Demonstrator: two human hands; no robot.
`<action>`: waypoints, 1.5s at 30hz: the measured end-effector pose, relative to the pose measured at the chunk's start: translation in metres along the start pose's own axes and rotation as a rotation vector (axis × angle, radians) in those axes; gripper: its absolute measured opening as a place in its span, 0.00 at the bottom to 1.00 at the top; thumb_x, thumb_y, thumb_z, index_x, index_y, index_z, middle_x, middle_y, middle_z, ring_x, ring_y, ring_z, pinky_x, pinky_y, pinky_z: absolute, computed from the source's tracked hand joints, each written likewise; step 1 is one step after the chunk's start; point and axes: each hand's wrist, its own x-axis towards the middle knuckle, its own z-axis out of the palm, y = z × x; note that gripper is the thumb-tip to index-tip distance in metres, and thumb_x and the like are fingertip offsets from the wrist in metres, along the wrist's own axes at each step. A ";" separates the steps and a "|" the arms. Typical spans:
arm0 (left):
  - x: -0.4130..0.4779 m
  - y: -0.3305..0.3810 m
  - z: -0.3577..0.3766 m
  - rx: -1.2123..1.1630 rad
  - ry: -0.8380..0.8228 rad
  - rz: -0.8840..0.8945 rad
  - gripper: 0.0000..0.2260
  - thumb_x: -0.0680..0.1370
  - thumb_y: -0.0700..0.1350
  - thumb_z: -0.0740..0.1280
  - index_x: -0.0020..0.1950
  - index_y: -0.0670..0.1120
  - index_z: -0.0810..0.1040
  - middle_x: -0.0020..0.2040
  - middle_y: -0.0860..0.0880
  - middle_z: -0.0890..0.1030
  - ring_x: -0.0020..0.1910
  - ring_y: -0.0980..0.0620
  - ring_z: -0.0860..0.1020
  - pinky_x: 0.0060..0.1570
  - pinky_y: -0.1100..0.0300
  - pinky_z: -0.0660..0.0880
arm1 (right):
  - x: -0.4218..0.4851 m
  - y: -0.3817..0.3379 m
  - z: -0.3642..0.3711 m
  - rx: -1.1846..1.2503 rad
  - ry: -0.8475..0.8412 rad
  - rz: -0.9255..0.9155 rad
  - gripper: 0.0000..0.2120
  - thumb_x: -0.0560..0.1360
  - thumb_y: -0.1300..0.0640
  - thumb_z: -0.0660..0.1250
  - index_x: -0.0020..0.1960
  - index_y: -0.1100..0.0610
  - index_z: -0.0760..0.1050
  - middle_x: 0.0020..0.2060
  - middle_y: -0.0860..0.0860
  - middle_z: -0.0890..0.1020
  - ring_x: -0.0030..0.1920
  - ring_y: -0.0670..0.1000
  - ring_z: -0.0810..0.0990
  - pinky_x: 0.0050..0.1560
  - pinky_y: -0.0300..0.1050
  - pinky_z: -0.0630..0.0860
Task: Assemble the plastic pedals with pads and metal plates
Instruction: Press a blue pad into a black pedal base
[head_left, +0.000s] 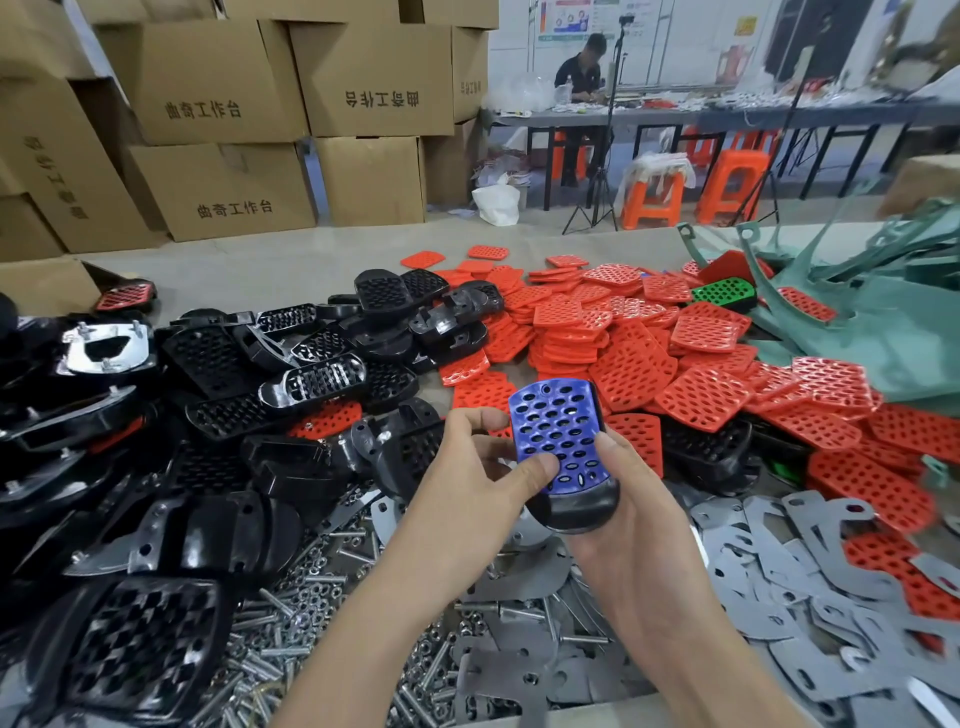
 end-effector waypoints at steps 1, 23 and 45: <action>0.000 0.000 0.000 0.006 0.000 -0.002 0.17 0.75 0.51 0.75 0.59 0.59 0.71 0.50 0.55 0.83 0.44 0.56 0.82 0.45 0.55 0.78 | 0.001 0.001 -0.001 0.000 -0.003 -0.007 0.30 0.72 0.57 0.67 0.72 0.66 0.70 0.61 0.65 0.82 0.57 0.60 0.83 0.57 0.52 0.81; 0.002 0.013 -0.011 -0.424 -0.110 -0.173 0.23 0.74 0.66 0.63 0.50 0.51 0.88 0.51 0.46 0.87 0.50 0.49 0.86 0.44 0.61 0.82 | 0.009 0.020 -0.016 -0.763 -0.084 -0.235 0.16 0.77 0.34 0.66 0.53 0.44 0.84 0.49 0.49 0.88 0.51 0.50 0.87 0.47 0.38 0.81; -0.002 0.017 -0.002 -0.410 -0.163 -0.120 0.23 0.76 0.66 0.62 0.48 0.51 0.88 0.50 0.45 0.87 0.49 0.50 0.86 0.44 0.63 0.81 | 0.006 0.015 -0.021 -0.729 -0.071 -0.340 0.14 0.74 0.39 0.65 0.50 0.43 0.84 0.45 0.48 0.89 0.44 0.48 0.88 0.40 0.36 0.81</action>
